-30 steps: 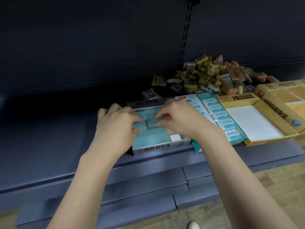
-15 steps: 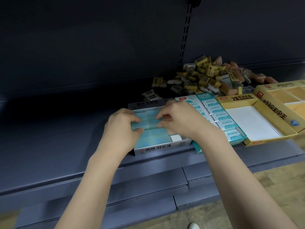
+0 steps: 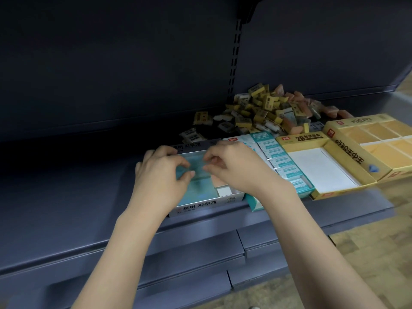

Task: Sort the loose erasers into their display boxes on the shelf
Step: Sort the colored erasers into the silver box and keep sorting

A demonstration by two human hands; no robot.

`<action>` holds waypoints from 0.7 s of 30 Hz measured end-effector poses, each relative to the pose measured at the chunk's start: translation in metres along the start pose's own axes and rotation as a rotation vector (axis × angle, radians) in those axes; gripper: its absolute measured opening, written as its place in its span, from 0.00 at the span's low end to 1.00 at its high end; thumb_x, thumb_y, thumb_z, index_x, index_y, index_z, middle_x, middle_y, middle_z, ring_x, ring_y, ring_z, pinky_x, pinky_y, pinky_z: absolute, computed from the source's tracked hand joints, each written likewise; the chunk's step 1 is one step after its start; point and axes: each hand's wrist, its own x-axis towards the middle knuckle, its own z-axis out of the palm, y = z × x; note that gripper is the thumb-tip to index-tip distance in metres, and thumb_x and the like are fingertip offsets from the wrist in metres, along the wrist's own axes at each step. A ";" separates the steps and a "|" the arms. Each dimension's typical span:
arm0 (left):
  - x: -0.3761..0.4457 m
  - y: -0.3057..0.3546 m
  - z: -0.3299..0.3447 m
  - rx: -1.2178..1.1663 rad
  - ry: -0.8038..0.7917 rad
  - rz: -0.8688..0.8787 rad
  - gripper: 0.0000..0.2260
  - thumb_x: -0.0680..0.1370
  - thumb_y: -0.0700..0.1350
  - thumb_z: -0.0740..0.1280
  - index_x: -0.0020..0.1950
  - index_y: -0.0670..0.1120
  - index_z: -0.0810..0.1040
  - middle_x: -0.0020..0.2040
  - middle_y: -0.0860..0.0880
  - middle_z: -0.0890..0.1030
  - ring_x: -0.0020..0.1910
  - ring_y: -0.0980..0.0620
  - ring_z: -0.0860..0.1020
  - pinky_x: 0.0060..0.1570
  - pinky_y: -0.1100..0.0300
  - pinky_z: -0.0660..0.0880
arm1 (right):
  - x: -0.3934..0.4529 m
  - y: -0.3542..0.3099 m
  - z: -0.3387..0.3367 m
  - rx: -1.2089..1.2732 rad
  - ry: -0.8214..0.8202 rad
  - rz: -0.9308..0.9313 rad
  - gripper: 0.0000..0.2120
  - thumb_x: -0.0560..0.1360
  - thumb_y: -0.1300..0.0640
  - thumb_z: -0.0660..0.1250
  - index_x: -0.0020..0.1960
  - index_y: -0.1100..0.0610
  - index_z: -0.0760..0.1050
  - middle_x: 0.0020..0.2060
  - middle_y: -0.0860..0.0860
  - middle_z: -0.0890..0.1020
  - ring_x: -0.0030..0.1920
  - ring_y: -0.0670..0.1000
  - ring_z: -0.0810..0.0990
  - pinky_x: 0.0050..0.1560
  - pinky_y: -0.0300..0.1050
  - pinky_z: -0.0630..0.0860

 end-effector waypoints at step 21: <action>0.079 0.190 0.066 -0.123 0.076 0.296 0.10 0.75 0.44 0.67 0.56 0.47 0.79 0.56 0.49 0.77 0.55 0.46 0.76 0.54 0.51 0.72 | -0.040 0.195 -0.125 -0.373 0.176 -0.112 0.15 0.74 0.49 0.58 0.54 0.49 0.81 0.53 0.50 0.82 0.56 0.58 0.77 0.55 0.57 0.74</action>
